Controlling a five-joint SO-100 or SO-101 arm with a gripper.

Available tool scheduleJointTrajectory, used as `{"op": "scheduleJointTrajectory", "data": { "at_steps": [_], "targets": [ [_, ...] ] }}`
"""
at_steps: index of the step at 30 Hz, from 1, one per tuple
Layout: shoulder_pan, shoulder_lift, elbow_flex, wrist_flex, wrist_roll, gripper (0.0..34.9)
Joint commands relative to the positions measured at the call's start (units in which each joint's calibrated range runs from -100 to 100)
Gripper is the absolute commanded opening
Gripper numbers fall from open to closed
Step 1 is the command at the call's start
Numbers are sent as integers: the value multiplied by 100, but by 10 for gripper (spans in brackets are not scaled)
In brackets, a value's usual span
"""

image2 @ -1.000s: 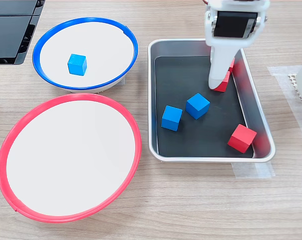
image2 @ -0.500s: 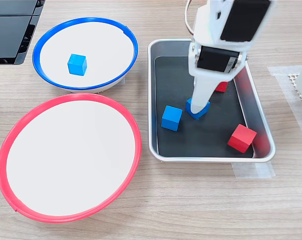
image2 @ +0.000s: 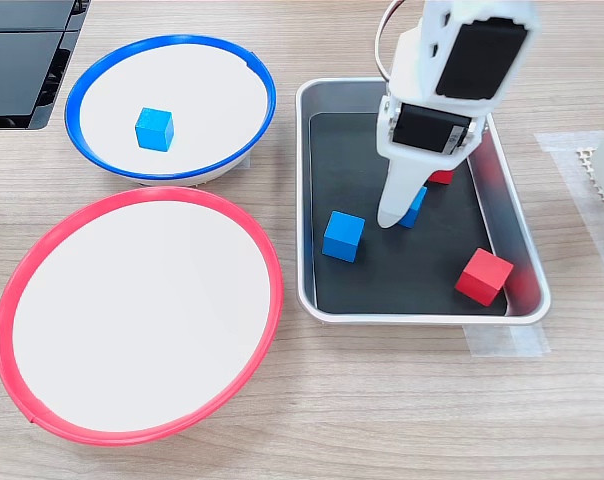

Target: Move six blocks from tray to matching dishes

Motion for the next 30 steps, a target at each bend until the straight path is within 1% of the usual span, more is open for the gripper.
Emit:
{"op": "scheduleJointTrajectory", "data": {
  "at_steps": [1,3,6,7,8,9,11,13,15,16,19,21,22,27,28,30],
  "targets": [
    [22,-31,48,-3,-29,159],
    [50,-39,94,-3,-5,159],
    [79,-48,121,-3,29,148],
    [79,-48,130,-3,39,99],
    [79,-48,130,-12,34,17],
    [88,-48,121,-3,24,3],
    [126,-39,-143,211,-68,1],
    [79,38,-917,723,-361,0],
    [41,285,-2201,1202,-1006,0],
    [60,439,-2738,1301,-1294,0],
    [380,1257,-4567,1524,-1988,0],
    [662,1888,-5432,1482,-2188,0],
    [794,2187,-5705,1334,-2242,0],
    [1086,3057,-5851,393,-2149,2],
    [1086,3117,-5714,236,-2032,53],
    [1076,3134,-5460,-12,-1871,192]
  ]
}}
